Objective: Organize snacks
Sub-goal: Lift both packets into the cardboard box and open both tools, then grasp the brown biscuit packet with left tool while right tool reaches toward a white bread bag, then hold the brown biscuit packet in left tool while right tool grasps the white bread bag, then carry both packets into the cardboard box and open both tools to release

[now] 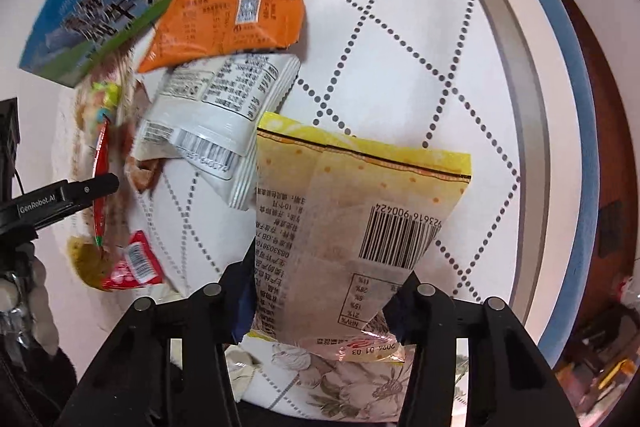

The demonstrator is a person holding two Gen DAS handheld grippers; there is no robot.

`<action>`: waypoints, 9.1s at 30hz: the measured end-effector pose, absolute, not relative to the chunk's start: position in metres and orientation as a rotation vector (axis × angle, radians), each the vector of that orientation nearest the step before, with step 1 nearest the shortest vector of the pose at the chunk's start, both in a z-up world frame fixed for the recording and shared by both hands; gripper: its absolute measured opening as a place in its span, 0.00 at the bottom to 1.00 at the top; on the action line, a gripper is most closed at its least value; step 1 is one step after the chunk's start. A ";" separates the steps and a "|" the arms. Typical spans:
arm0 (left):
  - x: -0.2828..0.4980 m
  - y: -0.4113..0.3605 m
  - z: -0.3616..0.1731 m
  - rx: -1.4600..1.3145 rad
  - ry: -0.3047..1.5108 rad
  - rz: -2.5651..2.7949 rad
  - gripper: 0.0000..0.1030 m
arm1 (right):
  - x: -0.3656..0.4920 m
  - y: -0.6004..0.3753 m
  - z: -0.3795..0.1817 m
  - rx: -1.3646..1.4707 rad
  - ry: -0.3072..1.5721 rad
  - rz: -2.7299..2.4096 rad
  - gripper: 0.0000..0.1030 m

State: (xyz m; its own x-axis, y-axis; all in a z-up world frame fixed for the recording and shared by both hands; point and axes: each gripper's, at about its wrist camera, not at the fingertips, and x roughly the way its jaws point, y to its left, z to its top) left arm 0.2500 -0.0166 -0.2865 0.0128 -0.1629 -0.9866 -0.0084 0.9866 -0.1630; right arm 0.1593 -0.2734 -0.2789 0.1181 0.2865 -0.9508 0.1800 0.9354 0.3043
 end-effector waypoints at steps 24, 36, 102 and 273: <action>0.278 -0.006 -0.120 -0.221 1.341 -0.336 0.45 | 0.252 -0.235 -0.137 0.460 1.214 0.349 0.52; 0.443 -0.020 -0.110 -0.114 1.335 -0.182 0.45 | 0.422 -0.179 -0.118 0.370 1.206 0.410 0.52; 0.305 -0.004 -0.097 -0.133 1.109 -0.099 0.90 | 0.308 -0.223 -0.077 0.129 1.012 0.194 0.85; 0.320 -0.014 -0.069 -0.002 0.990 -0.111 0.91 | 0.302 -0.222 -0.037 0.144 0.921 0.041 0.97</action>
State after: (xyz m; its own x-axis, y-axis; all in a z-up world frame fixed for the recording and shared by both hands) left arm 0.3199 -0.0141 -0.0692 0.5437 -0.0949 -0.8339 0.0926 0.9943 -0.0527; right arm 0.3019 -0.2216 -0.0371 0.6048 0.0964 -0.7905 0.0266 0.9896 0.1411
